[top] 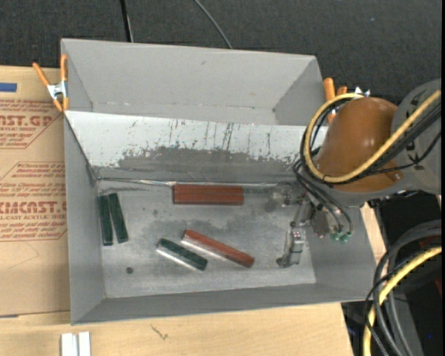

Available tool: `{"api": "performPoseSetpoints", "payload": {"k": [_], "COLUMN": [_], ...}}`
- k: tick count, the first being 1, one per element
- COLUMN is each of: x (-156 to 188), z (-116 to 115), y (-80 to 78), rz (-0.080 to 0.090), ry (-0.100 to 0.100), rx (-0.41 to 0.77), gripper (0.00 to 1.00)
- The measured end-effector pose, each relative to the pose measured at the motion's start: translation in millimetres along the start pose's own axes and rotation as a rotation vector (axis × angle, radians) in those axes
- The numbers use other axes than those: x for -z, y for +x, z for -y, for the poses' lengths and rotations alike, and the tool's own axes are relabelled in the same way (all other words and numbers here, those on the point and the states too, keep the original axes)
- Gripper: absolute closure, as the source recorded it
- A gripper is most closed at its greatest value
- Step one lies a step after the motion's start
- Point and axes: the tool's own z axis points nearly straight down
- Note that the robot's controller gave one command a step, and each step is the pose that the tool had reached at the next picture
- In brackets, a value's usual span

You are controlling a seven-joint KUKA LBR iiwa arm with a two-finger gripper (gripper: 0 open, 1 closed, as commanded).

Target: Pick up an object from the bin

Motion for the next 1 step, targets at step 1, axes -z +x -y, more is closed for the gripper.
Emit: {"api": "performPoseSetpoints", "payload": {"k": [1], "x": [-34.2], "z": [-22.1], "y": [19.2], "rz": [-0.009], "ry": [-0.002], "rx": [-0.019], "gripper": [0.0]}}
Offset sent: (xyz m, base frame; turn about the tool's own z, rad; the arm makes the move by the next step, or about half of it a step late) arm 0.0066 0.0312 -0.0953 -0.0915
